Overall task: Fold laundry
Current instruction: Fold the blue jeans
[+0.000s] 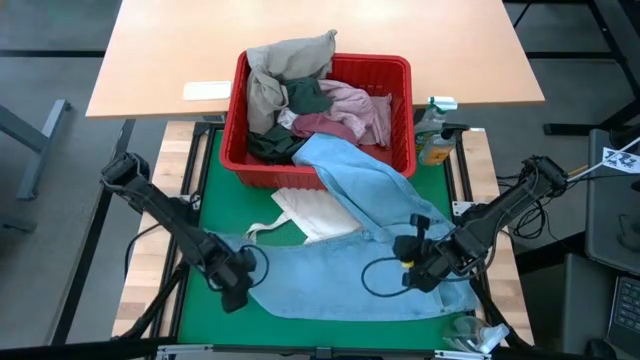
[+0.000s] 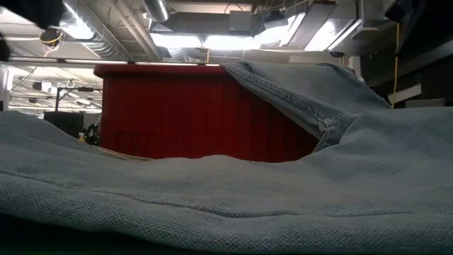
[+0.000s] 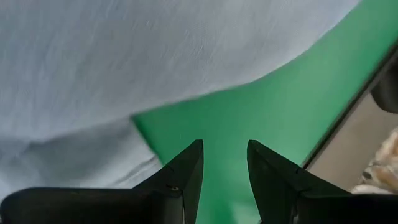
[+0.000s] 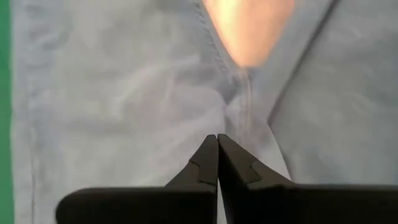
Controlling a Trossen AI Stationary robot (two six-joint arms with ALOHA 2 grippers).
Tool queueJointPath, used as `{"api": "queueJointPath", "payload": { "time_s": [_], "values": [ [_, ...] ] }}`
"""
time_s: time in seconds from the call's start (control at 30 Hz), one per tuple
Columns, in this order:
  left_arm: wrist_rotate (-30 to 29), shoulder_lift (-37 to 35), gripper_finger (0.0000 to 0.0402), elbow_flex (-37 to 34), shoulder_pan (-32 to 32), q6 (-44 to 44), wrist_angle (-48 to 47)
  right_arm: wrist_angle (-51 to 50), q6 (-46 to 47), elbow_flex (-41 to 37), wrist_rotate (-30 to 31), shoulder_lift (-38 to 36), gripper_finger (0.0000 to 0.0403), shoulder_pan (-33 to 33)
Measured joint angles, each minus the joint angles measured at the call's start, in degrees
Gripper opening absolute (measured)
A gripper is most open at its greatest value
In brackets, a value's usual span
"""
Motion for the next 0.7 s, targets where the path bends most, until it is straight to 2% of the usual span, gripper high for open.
{"api": "queueJointPath", "payload": {
  "time_s": [0.1, 0.33, 0.5, 0.7],
  "values": [
    [-1.82, 0.0, 0.0119, -0.02, -2.56, -4.94, -2.32, 0.64, -1.32, 0.0, 1.16, 0.0, 0.0001, 0.0],
    [-1.88, 0.0, 0.0129, -0.07, -6.28, -12.15, -6.25, 0.69, -1.34, 0.0, 0.88, 0.0, 0.0006, -0.02],
    [-2.7, 0.0, 0.0167, -1.85, -7.86, -15.92, -6.19, 0.69, -1.34, 0.0, 0.86, 0.0, 0.0045, -0.02],
    [-2.81, 0.0, 0.0205, -5.08, -8.37, -16.2, -5.6, 0.69, -1.34, 0.0, 0.87, 0.0, 0.0098, -0.02]
  ]
}}
